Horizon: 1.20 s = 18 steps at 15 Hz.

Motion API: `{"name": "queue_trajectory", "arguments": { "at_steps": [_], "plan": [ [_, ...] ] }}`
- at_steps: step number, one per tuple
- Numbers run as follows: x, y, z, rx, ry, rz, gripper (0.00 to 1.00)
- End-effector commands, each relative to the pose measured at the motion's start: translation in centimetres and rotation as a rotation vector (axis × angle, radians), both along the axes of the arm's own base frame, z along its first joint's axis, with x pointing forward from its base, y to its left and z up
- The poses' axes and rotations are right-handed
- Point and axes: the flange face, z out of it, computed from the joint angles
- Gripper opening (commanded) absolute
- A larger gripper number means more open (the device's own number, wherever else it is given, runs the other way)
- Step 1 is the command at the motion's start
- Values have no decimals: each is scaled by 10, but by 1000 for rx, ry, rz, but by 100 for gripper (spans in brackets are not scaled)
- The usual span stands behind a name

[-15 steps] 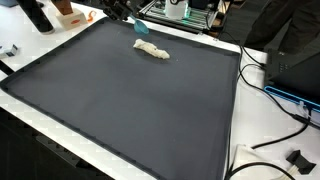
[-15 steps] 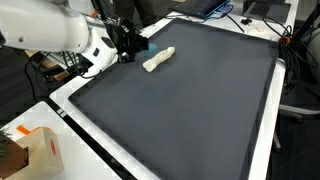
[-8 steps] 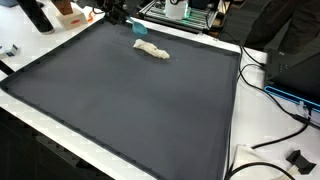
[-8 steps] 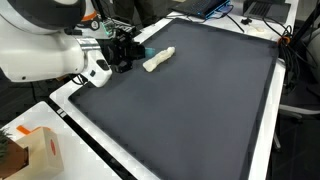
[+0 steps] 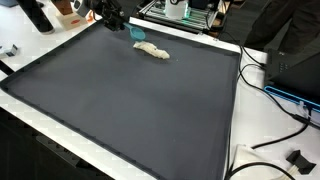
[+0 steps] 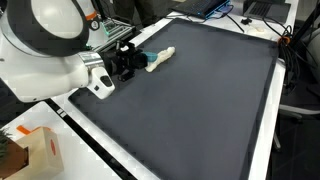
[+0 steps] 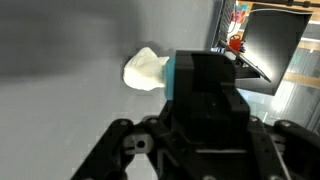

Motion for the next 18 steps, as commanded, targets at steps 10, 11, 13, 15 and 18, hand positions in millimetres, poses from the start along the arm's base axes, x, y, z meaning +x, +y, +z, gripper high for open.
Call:
{"name": "queue_trajectory", "arguments": {
  "at_steps": [10, 11, 13, 15, 18],
  "plan": [
    [27, 5, -35, -149, 232, -86, 25],
    [28, 6, -36, -169, 238, -76, 25],
    [30, 8, -38, -200, 242, -46, 25],
    [31, 8, -39, -231, 226, -8, 25],
    [32, 11, -37, -277, 193, 50, 25]
  ]
}}
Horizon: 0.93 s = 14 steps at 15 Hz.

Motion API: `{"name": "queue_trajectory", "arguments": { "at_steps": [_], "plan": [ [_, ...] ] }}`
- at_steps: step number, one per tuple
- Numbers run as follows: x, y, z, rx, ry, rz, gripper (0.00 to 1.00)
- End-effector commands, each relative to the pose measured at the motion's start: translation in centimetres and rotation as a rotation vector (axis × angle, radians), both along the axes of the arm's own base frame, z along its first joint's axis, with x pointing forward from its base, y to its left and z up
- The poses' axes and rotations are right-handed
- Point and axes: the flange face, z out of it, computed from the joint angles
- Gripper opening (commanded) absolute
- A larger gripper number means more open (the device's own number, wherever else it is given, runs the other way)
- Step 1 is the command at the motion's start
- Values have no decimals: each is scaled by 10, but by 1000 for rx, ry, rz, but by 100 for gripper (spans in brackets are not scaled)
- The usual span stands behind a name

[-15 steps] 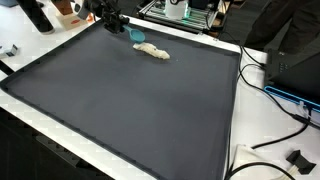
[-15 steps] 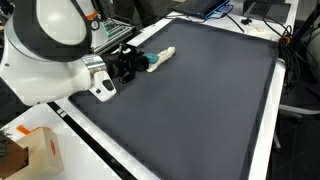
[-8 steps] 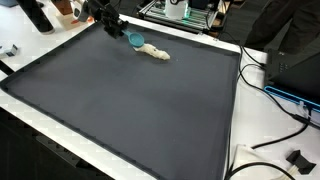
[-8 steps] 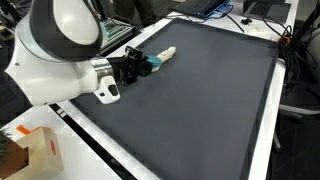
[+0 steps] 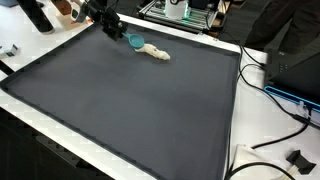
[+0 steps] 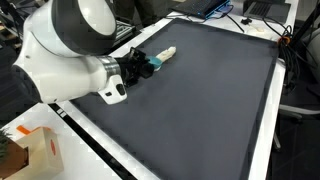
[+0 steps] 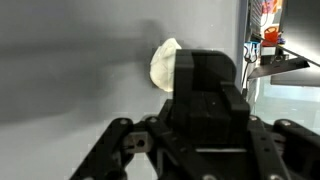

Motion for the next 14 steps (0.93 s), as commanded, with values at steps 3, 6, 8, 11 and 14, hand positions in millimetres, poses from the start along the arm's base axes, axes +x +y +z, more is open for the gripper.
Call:
{"name": "queue_trajectory", "arguments": {
  "at_steps": [3, 6, 8, 11, 14],
  "plan": [
    [-2, 3, -23, -146, -49, 143, 25],
    [0, 7, -20, -169, -105, 196, 25],
    [0, 8, -18, -180, -148, 230, 25],
    [-2, 9, -17, -201, -191, 270, 25],
    [-2, 11, -19, -217, -204, 300, 25]
  ]
}}
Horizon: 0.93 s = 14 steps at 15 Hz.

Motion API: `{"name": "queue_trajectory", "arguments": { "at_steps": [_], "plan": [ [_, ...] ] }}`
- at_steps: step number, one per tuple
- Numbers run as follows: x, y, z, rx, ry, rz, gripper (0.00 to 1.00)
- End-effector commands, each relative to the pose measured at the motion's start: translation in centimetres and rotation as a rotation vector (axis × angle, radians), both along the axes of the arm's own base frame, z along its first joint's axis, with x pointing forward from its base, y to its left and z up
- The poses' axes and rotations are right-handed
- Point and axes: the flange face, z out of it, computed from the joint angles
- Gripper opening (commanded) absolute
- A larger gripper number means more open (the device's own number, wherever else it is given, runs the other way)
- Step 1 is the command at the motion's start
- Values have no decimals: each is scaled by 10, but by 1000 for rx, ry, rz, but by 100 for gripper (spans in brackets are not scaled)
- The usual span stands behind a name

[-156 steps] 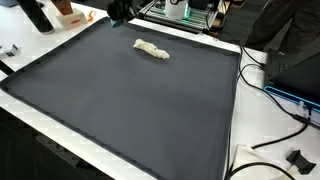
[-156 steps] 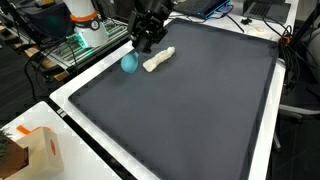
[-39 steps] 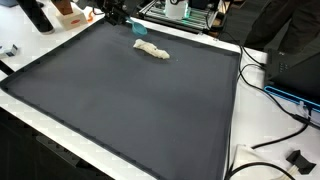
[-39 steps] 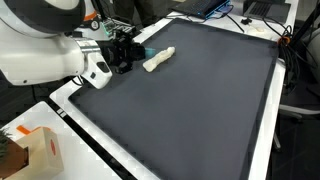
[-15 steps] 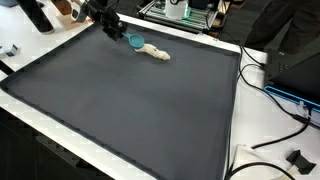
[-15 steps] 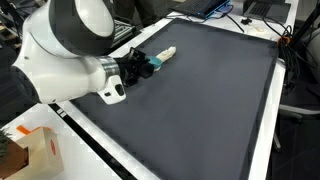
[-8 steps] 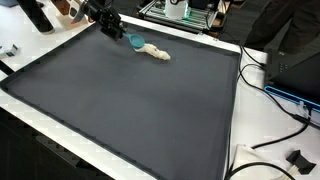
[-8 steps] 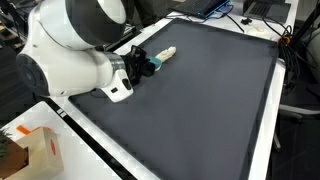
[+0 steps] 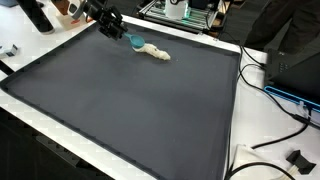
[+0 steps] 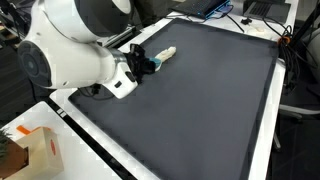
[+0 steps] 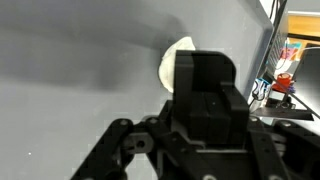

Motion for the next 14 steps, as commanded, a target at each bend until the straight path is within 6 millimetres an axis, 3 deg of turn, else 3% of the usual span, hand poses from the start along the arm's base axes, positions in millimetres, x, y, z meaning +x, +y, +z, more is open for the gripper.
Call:
{"name": "queue_trajectory", "arguments": {
  "at_steps": [1, 8, 14],
  "plan": [
    [-12, -3, -35, -133, -20, 75, 25],
    [-9, -8, -47, -126, 136, -48, 25],
    [-5, -8, -37, -147, 176, -102, 25]
  ]
}}
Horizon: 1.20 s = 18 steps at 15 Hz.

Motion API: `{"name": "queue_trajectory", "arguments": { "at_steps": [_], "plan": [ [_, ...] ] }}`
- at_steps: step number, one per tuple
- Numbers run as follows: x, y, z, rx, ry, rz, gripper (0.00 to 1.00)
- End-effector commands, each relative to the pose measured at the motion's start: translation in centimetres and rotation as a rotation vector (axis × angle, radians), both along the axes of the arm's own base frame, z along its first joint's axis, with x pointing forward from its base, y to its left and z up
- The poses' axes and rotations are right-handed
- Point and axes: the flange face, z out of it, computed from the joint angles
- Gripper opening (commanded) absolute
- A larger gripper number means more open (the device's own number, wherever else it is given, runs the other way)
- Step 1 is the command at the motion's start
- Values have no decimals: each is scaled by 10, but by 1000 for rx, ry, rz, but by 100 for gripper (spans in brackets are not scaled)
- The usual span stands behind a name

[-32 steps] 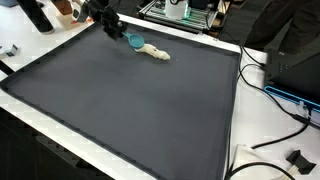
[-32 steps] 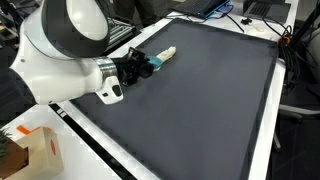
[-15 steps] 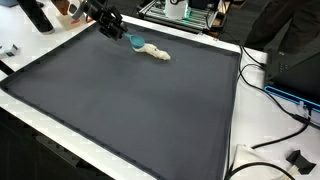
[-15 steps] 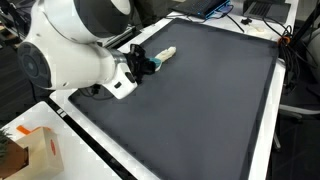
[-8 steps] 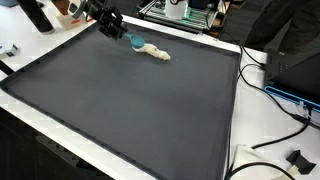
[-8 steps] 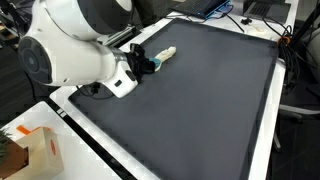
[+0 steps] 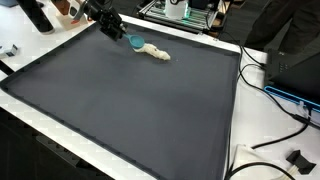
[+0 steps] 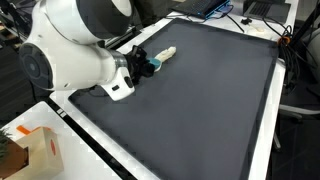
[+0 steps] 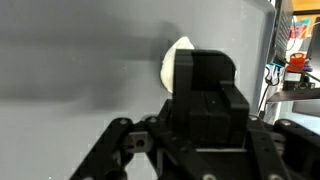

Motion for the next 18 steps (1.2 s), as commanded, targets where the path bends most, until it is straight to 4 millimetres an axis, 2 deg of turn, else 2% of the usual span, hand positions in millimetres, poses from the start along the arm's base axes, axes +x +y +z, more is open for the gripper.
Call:
{"name": "queue_trajectory", "arguments": {
  "at_steps": [1, 7, 11, 18],
  "plan": [
    [-5, -5, -30, -128, 36, 16, 25],
    [-4, 10, 7, -189, -23, 58, 25],
    [-8, 28, 33, -251, -48, 75, 25],
    [-17, 97, 94, -500, -156, 148, 25]
  ]
}}
